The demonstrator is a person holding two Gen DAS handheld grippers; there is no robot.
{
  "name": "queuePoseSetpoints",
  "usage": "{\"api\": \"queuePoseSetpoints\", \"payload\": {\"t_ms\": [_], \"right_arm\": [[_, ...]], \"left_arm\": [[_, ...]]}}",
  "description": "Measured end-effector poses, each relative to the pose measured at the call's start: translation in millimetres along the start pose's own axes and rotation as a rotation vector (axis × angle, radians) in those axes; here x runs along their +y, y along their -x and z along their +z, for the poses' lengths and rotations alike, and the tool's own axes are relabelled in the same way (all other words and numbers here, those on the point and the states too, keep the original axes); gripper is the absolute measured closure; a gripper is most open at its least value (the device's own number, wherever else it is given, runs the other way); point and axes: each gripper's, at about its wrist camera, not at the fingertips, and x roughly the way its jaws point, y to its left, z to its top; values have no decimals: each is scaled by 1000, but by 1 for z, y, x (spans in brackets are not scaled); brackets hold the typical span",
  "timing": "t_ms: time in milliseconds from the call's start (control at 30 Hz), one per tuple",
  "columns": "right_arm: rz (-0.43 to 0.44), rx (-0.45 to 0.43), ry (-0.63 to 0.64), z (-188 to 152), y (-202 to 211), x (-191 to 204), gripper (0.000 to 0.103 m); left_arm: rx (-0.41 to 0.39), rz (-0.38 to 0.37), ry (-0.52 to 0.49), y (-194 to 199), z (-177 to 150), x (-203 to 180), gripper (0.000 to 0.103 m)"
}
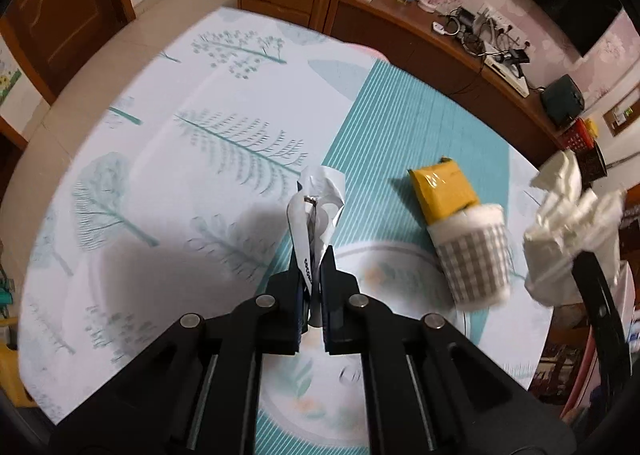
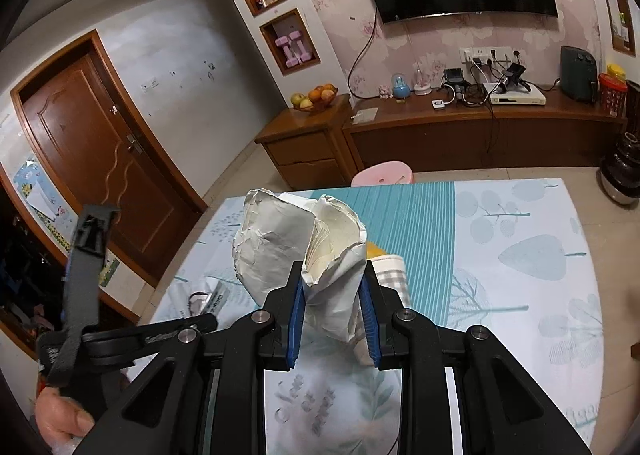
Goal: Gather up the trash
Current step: 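Grasp the clear plastic packet with the left gripper while the right grasps the white paper wrapper, then carry the packet and wrapper over the black bin and open both grippers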
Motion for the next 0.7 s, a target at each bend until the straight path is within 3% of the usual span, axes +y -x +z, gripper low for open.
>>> {"api": "queuePoseSetpoints", "payload": {"t_ms": [333,700], "right_arm": [[-41,-31,-23,-55,91,54,79],[-146,-119,-105,-176,215,162,78]], "left_arm": [[-95,-42,-155,117,-62,33,99],[-122,-177,-320,216,-160,113,99]]}}
